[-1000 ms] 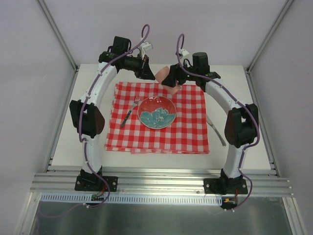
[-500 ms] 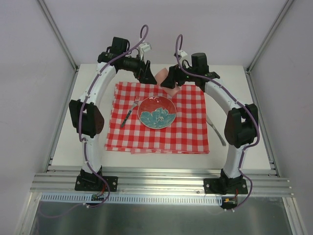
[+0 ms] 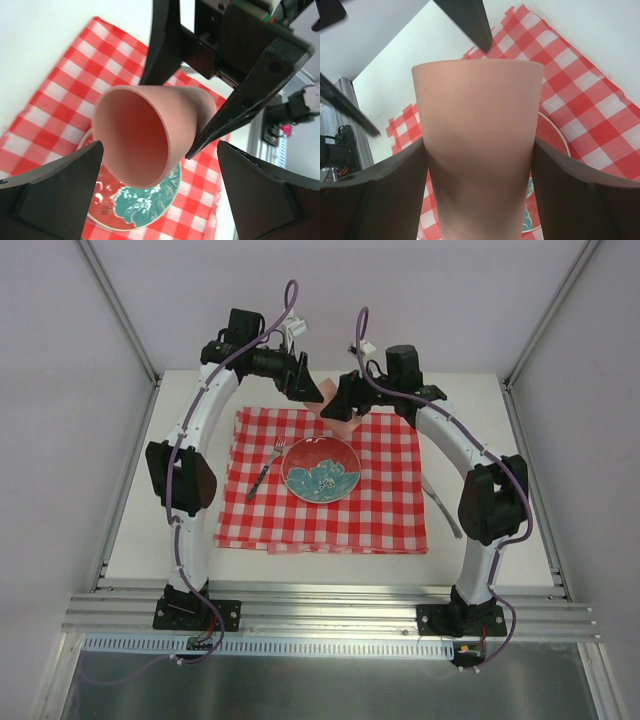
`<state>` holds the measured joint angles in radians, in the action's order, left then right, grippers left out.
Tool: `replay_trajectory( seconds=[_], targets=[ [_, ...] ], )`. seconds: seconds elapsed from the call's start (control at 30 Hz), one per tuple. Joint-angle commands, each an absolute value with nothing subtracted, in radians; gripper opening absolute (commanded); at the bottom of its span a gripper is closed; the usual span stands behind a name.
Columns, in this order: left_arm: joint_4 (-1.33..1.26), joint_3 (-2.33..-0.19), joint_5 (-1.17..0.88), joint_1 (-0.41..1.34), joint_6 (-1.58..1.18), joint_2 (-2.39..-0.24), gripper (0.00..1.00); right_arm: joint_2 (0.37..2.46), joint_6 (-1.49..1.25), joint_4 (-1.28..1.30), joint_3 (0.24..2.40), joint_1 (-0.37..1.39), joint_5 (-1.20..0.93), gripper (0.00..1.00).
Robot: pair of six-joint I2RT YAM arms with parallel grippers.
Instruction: Set the dinner table for one person
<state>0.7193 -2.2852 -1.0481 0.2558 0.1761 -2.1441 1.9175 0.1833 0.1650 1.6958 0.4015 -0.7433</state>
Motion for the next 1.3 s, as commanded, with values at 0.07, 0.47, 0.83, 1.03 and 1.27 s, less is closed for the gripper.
replay_trajectory(
  seconds=[0.07,0.47,0.83,1.03,1.27],
  targets=[
    [0.715,-2.191,-1.167,0.268,0.178,-2.094,0.96,1.845,0.153,0.117,1.769,0.410,-0.781,0.01],
    [0.712,-2.157,-1.169,0.275,0.195,-2.069,0.00,1.859,0.169,0.121,1.764,0.413,-0.761,0.03],
    [0.908,-2.108,-0.919,0.287,0.596,-2.046,0.00,1.979,0.425,0.641,2.149,0.207,-0.799,0.80],
    [0.923,-1.948,-0.710,0.350,0.840,-2.029,0.00,2.005,0.208,0.632,2.186,0.089,-0.897,0.82],
    [0.940,-2.080,-0.571,0.437,0.879,-2.138,0.00,1.941,0.334,0.707,2.085,0.008,-0.815,0.84]
  ],
)
